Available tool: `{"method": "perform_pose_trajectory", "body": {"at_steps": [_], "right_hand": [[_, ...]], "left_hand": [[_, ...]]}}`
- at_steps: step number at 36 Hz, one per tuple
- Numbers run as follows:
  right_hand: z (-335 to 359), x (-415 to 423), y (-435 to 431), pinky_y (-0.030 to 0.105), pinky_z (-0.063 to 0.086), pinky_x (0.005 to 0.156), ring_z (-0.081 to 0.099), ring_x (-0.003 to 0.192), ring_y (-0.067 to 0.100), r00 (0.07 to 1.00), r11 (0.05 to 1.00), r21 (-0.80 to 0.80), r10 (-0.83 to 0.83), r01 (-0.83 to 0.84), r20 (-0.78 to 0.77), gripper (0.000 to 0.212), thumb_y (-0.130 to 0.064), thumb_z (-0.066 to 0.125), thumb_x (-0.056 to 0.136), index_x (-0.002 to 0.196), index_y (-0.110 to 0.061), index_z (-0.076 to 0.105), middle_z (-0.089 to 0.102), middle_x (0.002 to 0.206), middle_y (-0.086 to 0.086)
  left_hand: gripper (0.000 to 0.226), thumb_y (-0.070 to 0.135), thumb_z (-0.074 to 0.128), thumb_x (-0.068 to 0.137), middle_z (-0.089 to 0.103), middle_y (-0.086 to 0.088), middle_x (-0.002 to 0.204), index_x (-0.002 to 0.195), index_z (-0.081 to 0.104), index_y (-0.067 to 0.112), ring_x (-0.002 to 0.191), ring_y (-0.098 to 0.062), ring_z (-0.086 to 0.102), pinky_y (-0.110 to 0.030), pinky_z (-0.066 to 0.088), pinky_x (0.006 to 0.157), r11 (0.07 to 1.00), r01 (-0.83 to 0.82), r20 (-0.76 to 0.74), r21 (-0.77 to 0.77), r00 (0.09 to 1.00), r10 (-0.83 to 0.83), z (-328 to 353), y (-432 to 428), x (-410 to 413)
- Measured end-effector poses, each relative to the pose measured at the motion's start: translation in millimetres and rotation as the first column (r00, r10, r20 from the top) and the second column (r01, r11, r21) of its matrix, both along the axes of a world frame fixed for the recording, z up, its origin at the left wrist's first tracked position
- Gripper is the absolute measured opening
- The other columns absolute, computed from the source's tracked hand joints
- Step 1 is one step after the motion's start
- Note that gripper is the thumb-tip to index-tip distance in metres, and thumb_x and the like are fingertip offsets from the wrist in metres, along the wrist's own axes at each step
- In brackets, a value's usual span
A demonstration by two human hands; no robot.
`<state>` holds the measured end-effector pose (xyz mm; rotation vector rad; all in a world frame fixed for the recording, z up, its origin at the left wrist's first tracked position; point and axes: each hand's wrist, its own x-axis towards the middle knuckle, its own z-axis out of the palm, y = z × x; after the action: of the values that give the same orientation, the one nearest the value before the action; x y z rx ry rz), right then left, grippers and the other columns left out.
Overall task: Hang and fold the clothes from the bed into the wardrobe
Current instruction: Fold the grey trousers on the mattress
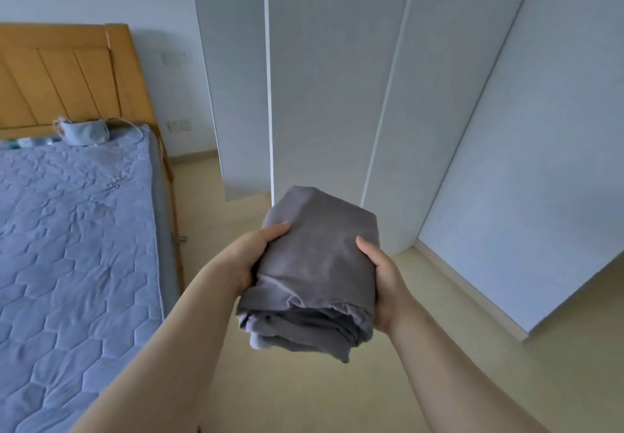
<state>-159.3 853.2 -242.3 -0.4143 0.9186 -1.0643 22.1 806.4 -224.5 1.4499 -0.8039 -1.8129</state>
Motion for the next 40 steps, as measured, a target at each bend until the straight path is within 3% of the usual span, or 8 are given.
{"method": "perform_pose_trajectory", "body": {"at_steps": [5, 10, 15, 20, 29, 34, 38, 40], "right_hand": [[34.4, -13.8, -50.3, 0.042, 0.05, 0.088, 0.064, 0.102, 0.034, 0.99, 0.989, -0.064, 0.132, -0.135, -0.039, 0.051, -0.036, 0.057, 0.083, 0.119, 0.0, 0.06, 0.066, 0.113, 0.021], [67.0, -5.8, -91.8, 0.039, 0.052, 0.081, 0.069, 0.089, 0.031, 0.964, 0.953, -0.152, 0.256, -0.264, -0.066, 0.042, -0.034, 0.05, 0.092, 0.113, 0.0, 0.062, 0.069, 0.106, 0.02], [89.5, 23.5, -130.7, 0.034, 0.053, 0.071, 0.071, 0.079, 0.028, 0.921, 0.899, -0.199, 0.378, -0.39, -0.096, 0.037, -0.031, 0.046, 0.095, 0.106, 0.0, 0.064, 0.072, 0.095, 0.018], [106.3, 67.7, -175.9, 0.033, 0.053, 0.068, 0.071, 0.072, 0.026, 0.877, 0.853, -0.208, 0.452, -0.478, -0.16, 0.034, -0.029, 0.047, 0.094, 0.102, -0.001, 0.064, 0.073, 0.089, 0.016], [127.2, 171.9, -287.5, 0.035, 0.052, 0.071, 0.071, 0.075, 0.028, 0.855, 0.811, -0.276, 0.467, -0.516, -0.228, 0.035, -0.032, 0.05, 0.093, 0.108, -0.003, 0.062, 0.073, 0.091, 0.016], [143.0, 240.1, -362.3, 0.036, 0.051, 0.07, 0.071, 0.067, 0.027, 0.863, 0.814, -0.29, 0.454, -0.503, -0.223, 0.035, -0.032, 0.048, 0.094, 0.101, -0.002, 0.063, 0.073, 0.084, 0.016], [161.8, 282.6, -420.8, 0.036, 0.05, 0.067, 0.07, 0.064, 0.027, 0.875, 0.815, -0.323, 0.425, -0.481, -0.232, 0.033, -0.031, 0.047, 0.095, 0.099, -0.002, 0.063, 0.072, 0.079, 0.015], [169.7, 297.4, -448.0, 0.035, 0.05, 0.067, 0.07, 0.063, 0.026, 0.884, 0.814, -0.347, 0.41, -0.466, -0.224, 0.031, -0.03, 0.047, 0.095, 0.098, -0.003, 0.063, 0.073, 0.078, 0.015]], "left_hand": [[0.039, 0.037, 0.063, 0.086, 0.072, -0.016, 0.082, 0.102, 0.063, 0.001, 0.079, -0.029, 0.066, -0.034, 0.05, 0.069, 0.993, -0.109, 0.005, -0.054, 0.994, 0.109, 40.9, -20.8, -10.0], [0.038, 0.036, 0.065, 0.084, 0.072, -0.016, 0.077, 0.099, 0.063, 0.001, 0.078, -0.03, 0.065, -0.037, 0.05, 0.07, 0.974, -0.195, 0.009, -0.113, 0.98, 0.197, 72.8, -37.3, 4.4], [0.053, 0.036, 0.071, 0.076, 0.07, -0.02, 0.101, 0.111, 0.062, -0.002, 0.093, -0.033, 0.066, -0.04, 0.053, 0.079, 0.943, -0.276, 0.018, -0.185, 0.959, 0.284, 88.4, -53.4, 38.4], [0.048, 0.032, 0.067, 0.081, 0.07, -0.02, 0.099, 0.113, 0.06, -0.003, 0.082, -0.03, 0.068, -0.033, 0.059, 0.064, 0.911, -0.336, 0.048, -0.24, 0.933, 0.357, 101.1, -81.5, 83.1], [0.048, 0.033, 0.069, 0.081, 0.07, -0.017, 0.093, 0.115, 0.06, 0.0, 0.076, -0.028, 0.068, -0.032, 0.057, 0.06, 0.902, -0.365, 0.016, -0.231, 0.925, 0.379, 122.8, -185.4, 190.4], [0.056, 0.034, 0.074, 0.076, 0.069, -0.018, 0.105, 0.119, 0.059, 0.001, 0.092, -0.031, 0.066, -0.039, 0.055, 0.078, 0.901, -0.369, 0.02, -0.228, 0.923, 0.384, 138.1, -265.6, 259.8], [0.052, 0.034, 0.073, 0.078, 0.069, -0.017, 0.104, 0.117, 0.06, 0.002, 0.086, -0.03, 0.068, -0.035, 0.058, 0.069, 0.905, -0.358, 0.009, -0.23, 0.929, 0.37, 156.3, -329.0, 303.2], [0.049, 0.033, 0.073, 0.078, 0.07, -0.017, 0.102, 0.113, 0.062, 0.001, 0.084, -0.03, 0.067, -0.036, 0.056, 0.071, 0.904, -0.359, -0.013, -0.234, 0.931, 0.366, 163.0, -357.6, 316.9]]}}
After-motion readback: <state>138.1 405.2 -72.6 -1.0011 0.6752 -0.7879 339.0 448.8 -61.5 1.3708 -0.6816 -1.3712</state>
